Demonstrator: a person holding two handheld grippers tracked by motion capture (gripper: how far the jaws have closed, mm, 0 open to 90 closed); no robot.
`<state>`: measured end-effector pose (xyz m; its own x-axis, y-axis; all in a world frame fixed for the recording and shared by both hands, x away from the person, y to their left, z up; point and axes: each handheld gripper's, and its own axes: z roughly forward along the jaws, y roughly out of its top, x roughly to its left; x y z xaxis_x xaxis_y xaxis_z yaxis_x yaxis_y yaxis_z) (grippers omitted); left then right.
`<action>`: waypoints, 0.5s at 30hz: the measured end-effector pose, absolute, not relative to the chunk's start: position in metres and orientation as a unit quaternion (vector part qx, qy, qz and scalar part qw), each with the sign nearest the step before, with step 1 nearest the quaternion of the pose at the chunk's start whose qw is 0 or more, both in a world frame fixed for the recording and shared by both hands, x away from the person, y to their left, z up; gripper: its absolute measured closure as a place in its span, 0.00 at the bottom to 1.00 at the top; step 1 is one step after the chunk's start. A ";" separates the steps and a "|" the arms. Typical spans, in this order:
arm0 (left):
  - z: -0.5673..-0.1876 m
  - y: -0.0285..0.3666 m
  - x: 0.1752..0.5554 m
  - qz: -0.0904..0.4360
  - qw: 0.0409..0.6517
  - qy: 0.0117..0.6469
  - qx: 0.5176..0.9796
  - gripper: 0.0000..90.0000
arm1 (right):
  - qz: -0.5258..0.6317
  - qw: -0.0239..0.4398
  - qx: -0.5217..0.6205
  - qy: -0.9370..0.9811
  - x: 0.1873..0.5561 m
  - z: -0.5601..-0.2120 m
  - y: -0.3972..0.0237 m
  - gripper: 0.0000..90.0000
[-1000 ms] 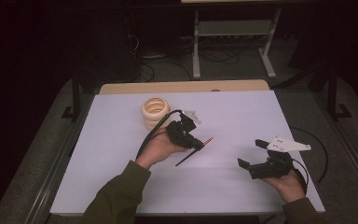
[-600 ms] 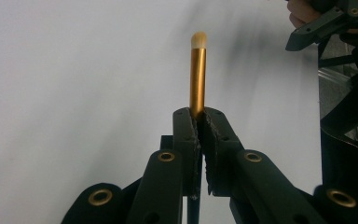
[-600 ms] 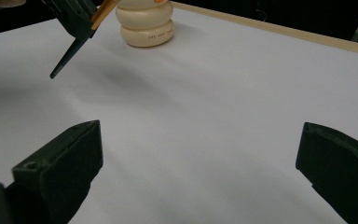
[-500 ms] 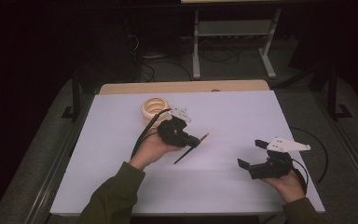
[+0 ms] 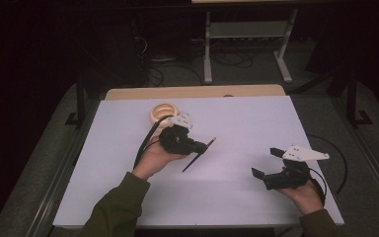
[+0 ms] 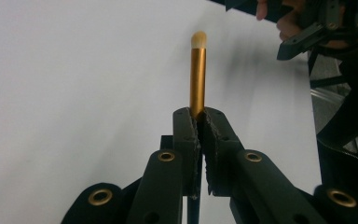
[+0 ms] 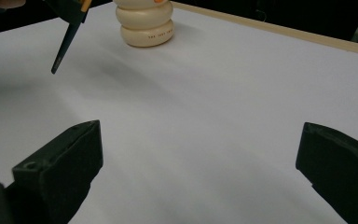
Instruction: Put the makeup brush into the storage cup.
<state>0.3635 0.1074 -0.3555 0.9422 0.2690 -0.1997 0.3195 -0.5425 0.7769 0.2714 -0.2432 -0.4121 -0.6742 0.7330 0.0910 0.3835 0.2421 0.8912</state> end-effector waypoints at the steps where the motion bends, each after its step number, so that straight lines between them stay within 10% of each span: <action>1: -0.355 0.109 0.363 -0.027 0.452 0.167 0.876 0.94 | 0.497 0.176 0.363 0.768 0.271 -0.412 -0.243 0.00; 15: -0.347 0.128 0.366 -0.018 0.488 0.173 0.856 0.94 | 0.499 0.173 0.360 0.769 0.271 -0.412 -0.242 0.00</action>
<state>0.3661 0.1282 -0.3472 0.9398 0.2774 -0.1998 0.3132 -0.4646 0.8283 0.2711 -0.2424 -0.4121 -0.6814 0.7261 0.0921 0.3802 0.2436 0.8923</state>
